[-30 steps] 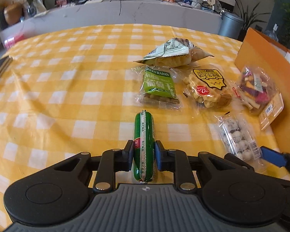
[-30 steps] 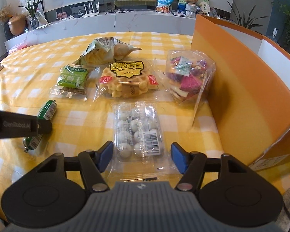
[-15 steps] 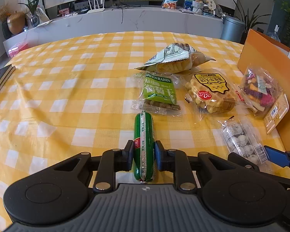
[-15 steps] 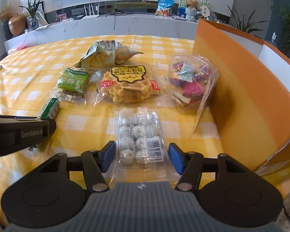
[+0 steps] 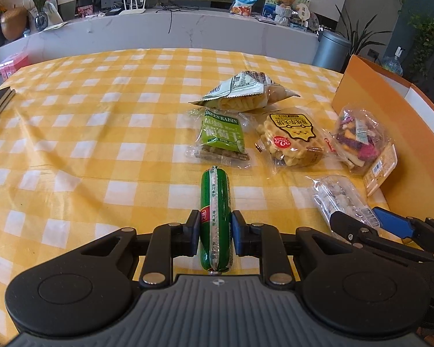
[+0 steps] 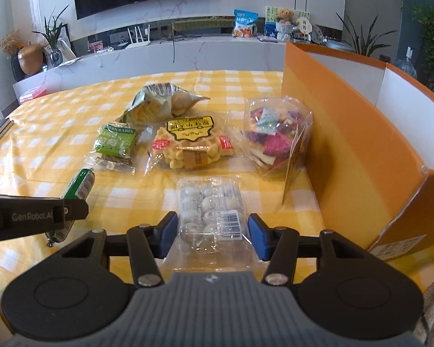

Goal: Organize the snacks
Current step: 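Grasp the green sausage stick with the left gripper, then grasp the clear pack of white balls with the right gripper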

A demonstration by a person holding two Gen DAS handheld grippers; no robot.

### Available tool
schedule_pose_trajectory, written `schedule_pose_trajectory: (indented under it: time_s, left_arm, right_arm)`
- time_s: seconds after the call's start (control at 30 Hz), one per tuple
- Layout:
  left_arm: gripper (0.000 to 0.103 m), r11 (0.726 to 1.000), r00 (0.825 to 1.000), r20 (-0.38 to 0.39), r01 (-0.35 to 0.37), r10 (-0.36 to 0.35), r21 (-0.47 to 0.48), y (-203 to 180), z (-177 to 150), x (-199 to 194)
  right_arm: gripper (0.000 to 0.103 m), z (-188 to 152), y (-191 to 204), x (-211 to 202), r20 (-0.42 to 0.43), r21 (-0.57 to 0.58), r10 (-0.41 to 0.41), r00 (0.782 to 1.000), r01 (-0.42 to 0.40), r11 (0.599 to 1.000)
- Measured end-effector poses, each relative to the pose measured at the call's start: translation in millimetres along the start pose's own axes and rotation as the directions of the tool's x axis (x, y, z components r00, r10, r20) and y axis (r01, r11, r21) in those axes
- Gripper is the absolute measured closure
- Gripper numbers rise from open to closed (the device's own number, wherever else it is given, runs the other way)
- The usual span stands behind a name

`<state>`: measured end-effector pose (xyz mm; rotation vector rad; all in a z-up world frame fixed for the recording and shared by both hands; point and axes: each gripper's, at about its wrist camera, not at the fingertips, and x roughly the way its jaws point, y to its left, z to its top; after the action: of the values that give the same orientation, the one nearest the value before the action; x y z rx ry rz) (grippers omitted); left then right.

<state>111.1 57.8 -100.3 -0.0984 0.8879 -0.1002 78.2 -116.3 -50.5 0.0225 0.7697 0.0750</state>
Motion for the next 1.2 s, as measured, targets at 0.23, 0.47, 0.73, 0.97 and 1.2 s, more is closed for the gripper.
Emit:
schedule_pose_trajectory:
  time_s: [0.23,0.47,0.73,0.97,1.2]
  left_arm:
    - [0.078,0.999,0.999,0.031,0.036,-0.036,0.004,-6.0,3.5,-20.3]
    - [0.078,0.996,0.989,0.117,0.082,-0.085,0.030,-19.1,12.3,-48.8]
    - [0.078,0.990,0.976,0.168,0.136,-0.142,0.047,-37.5,23.6,-69.2]
    - [0.078,0.979,0.960,0.193,0.196,-0.202,0.053,-58.5,38.1,-74.2]
    - [0.078,0.958,0.937,0.199,0.285,-0.286,0.037,-79.6,53.4,-65.8]
  right_arm:
    - [0.051,2.8,-5.6,-16.2,0.037,0.002,0.020,0.999,-0.020,1.000]
    - [0.052,8.2,-25.2,-31.2,0.029,0.088,0.129,0.991,-0.131,0.987]
    - [0.052,23.7,-47.8,-66.0,0.127,0.165,0.204,0.971,-0.223,0.961]
    - [0.052,35.1,-76.5,-97.5,0.249,0.190,0.225,0.942,-0.275,0.942]
    - [0.087,45.8,-114.5,-118.6,0.335,0.176,0.135,0.933,-0.202,0.963]
